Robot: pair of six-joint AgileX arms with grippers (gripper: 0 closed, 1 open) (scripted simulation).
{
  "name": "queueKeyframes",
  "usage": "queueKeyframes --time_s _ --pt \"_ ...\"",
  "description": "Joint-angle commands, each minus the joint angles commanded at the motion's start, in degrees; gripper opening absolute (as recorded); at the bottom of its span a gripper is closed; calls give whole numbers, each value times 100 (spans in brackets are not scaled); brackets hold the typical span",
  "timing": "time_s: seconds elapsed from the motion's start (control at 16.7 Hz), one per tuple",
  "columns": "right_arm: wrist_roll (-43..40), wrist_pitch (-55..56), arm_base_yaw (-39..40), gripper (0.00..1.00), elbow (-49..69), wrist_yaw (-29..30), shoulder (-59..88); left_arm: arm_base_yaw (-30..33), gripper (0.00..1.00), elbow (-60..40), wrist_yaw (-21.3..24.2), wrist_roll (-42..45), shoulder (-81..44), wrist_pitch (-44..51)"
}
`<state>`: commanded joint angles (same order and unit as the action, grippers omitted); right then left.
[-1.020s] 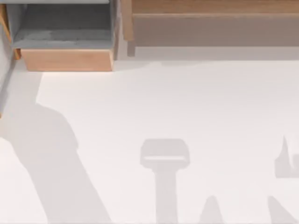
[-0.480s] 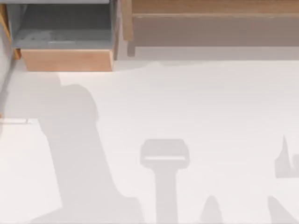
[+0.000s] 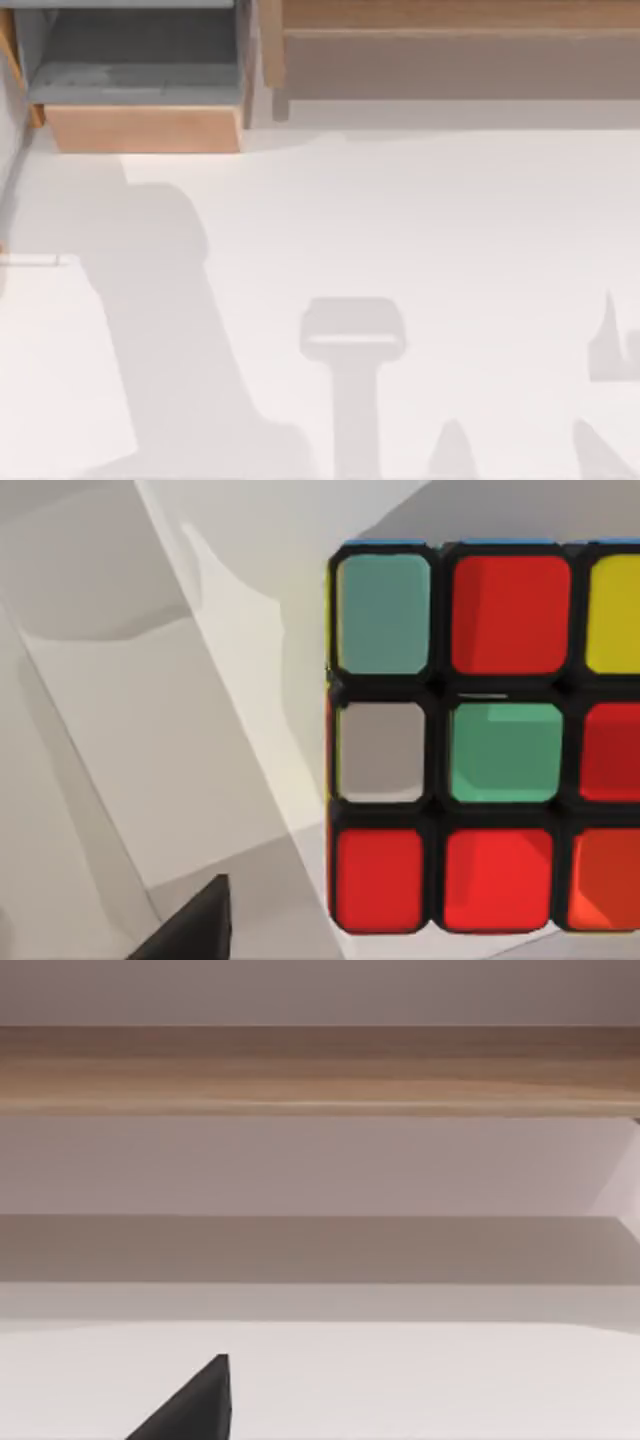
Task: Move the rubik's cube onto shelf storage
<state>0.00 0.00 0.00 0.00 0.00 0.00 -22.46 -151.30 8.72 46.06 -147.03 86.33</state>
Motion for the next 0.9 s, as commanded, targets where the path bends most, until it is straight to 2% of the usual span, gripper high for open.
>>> queueKeyframes --time_s 0.42,0.84,0.9 --pt "0 0 0 100 0 0 0 124 100 957 -26 -137 2 -915" --pt "0 0 0 100 0 0 0 208 100 1003 -30 -212 -149 -1182" --pt "0 0 0 100 0 0 0 208 92 1003 -30 -212 -149 -1182"
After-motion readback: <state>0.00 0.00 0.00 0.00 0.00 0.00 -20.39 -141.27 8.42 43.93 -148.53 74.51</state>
